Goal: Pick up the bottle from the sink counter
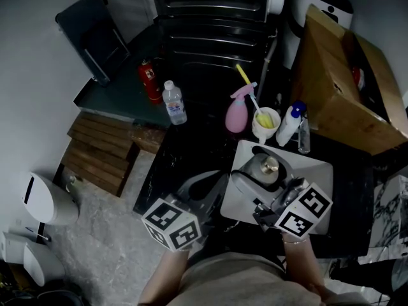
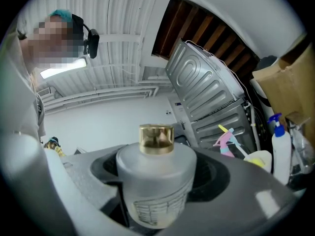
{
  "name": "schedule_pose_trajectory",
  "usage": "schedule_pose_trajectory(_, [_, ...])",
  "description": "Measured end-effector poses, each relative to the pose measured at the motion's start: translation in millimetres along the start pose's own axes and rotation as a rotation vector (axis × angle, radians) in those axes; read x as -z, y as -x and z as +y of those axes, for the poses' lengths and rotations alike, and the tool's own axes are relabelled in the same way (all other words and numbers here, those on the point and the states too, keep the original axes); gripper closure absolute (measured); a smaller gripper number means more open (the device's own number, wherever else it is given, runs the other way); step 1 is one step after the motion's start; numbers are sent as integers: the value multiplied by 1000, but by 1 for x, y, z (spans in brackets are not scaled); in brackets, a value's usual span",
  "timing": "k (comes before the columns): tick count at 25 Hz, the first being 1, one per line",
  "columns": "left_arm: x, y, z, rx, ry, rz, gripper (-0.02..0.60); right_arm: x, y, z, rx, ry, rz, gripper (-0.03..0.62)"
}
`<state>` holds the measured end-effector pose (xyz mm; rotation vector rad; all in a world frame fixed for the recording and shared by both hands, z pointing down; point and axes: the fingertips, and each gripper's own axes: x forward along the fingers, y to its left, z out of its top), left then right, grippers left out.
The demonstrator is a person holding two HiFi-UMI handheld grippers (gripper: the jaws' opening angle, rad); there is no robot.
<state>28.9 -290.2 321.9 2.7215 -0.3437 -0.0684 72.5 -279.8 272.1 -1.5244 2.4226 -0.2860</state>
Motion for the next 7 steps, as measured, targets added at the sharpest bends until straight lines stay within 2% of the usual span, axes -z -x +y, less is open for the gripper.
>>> schedule_pose_trajectory(7, [1,-1,-2,3,8,3,575,1,1,-2,-2,-20,10,249])
